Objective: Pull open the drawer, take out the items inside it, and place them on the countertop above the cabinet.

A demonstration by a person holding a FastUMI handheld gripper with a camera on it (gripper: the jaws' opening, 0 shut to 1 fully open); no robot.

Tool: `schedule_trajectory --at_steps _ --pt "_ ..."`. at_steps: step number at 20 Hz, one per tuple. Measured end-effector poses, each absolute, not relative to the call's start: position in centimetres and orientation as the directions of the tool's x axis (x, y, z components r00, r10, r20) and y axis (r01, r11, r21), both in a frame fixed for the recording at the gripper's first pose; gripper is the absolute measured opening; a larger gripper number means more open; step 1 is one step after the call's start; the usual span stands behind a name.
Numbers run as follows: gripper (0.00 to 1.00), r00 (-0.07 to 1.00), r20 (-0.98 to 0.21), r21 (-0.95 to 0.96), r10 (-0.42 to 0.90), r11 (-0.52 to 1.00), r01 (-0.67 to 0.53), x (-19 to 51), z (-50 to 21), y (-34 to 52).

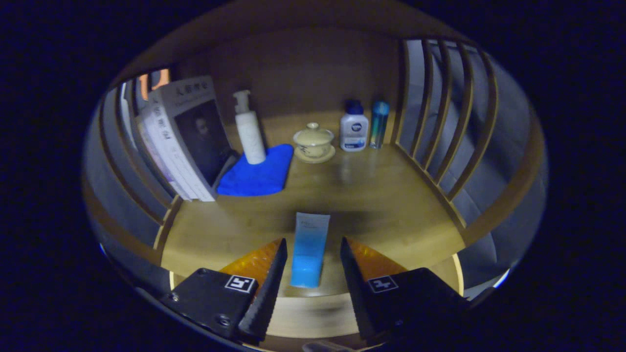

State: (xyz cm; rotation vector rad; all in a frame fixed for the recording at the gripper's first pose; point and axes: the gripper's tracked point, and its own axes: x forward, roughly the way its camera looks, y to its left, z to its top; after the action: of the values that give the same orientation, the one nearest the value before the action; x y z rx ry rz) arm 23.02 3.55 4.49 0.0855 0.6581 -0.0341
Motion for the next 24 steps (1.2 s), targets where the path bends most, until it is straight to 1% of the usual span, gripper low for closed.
schedule_trajectory --at_steps 3,5,6,8,10,13,15,18,21,24 --pt "0.71 0.865 -0.501 0.082 0.026 0.996 0.017 20.2 6.6 4.6" --pt "0.80 0.900 -0.432 0.095 0.065 0.995 -0.026 18.1 7.6 5.5" --pt "0.84 0.920 -0.387 0.101 0.063 0.995 -0.025 16.7 8.1 5.3" --pt "0.84 0.948 -0.308 0.107 0.082 0.993 -0.051 13.9 8.7 5.2" --pt "1.00 0.968 -0.228 0.110 0.106 0.991 -0.083 11.0 8.8 5.3" --pt "0.98 0.985 -0.125 0.115 0.118 0.988 -0.104 6.6 8.7 4.8" --pt "0.98 0.985 -0.057 0.121 0.161 0.981 -0.153 3.9 9.0 5.5" --pt "0.98 0.983 0.016 0.084 0.183 0.979 -0.183 0.5 8.7 5.5" --pt "0.98 0.985 0.027 0.066 0.168 0.983 -0.169 -2.0 7.1 5.4" --pt "0.98 0.990 0.017 0.091 0.143 0.985 -0.144 -3.3 4.4 4.4"
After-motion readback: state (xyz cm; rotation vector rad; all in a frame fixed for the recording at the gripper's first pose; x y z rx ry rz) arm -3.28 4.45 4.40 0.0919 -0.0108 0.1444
